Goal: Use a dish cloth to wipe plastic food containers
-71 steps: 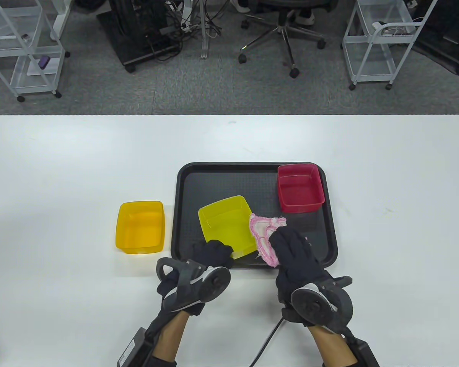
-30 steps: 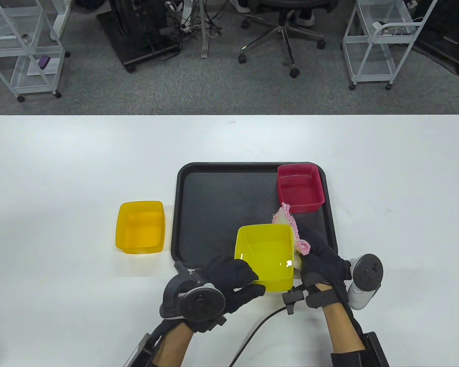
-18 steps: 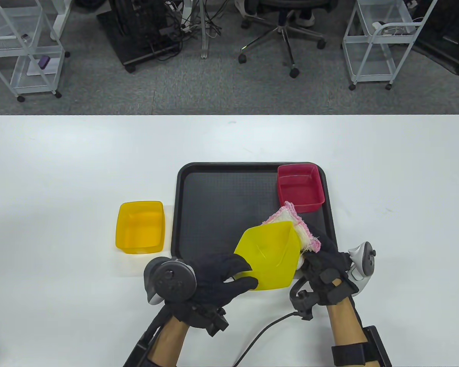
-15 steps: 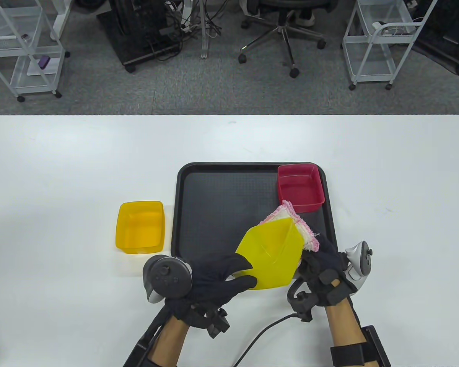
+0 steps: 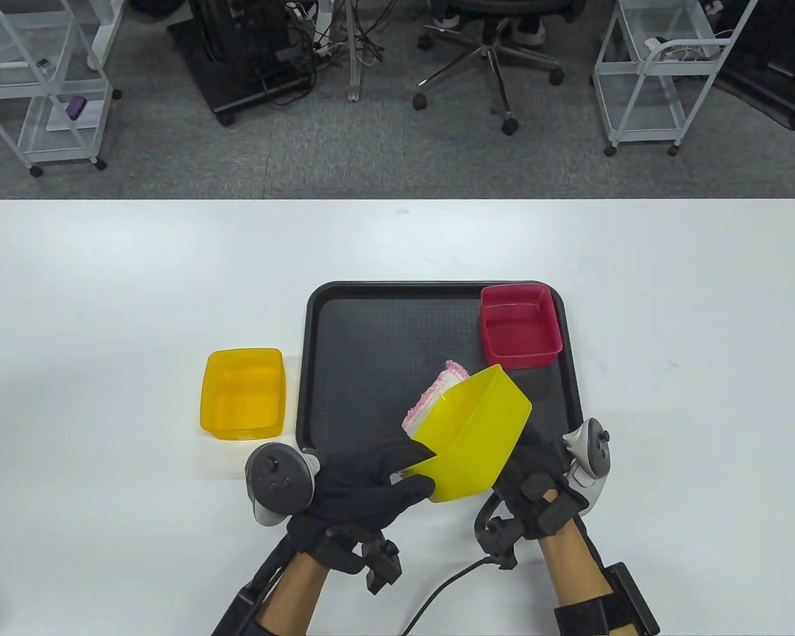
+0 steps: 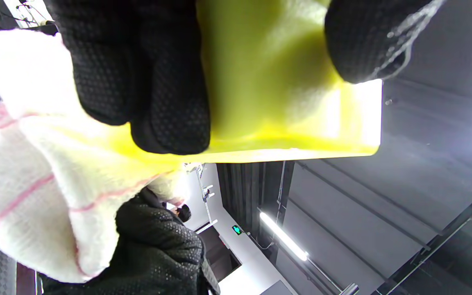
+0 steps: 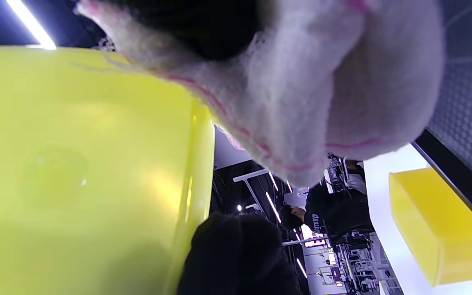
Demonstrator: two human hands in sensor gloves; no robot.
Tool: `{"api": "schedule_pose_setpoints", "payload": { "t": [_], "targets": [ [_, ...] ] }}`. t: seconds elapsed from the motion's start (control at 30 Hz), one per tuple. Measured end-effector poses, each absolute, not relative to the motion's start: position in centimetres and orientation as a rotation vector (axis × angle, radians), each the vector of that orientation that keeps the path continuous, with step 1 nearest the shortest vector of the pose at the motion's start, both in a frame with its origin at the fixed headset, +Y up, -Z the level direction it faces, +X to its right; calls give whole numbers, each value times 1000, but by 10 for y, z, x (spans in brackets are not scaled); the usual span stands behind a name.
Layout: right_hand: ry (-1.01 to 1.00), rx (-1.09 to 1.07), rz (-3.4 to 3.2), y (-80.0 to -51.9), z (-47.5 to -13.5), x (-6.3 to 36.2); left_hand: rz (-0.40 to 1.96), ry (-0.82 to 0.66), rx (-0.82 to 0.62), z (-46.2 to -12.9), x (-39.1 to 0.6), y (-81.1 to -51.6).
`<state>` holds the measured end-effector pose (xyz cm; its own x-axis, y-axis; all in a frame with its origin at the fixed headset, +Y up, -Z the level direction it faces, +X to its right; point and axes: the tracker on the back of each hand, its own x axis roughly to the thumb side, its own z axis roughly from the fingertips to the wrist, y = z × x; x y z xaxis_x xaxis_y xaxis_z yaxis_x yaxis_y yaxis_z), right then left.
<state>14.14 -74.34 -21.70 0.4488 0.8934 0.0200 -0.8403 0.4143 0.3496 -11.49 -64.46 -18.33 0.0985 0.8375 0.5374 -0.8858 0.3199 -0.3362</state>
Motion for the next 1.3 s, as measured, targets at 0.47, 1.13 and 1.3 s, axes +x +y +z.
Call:
{"api": "schedule_pose_setpoints", "payload": {
  "t": [0.47, 1.13, 1.3],
  "targets": [
    [311, 442, 1188, -739, -201, 109, 1030, -661, 272, -173, -110, -638],
    [-61, 165, 1116, -735, -207, 145, 710, -618, 240, -176, -95, -654],
    [62, 149, 1178, -743, -203, 140, 795, -672, 188, -172, -84, -653]
  ]
}}
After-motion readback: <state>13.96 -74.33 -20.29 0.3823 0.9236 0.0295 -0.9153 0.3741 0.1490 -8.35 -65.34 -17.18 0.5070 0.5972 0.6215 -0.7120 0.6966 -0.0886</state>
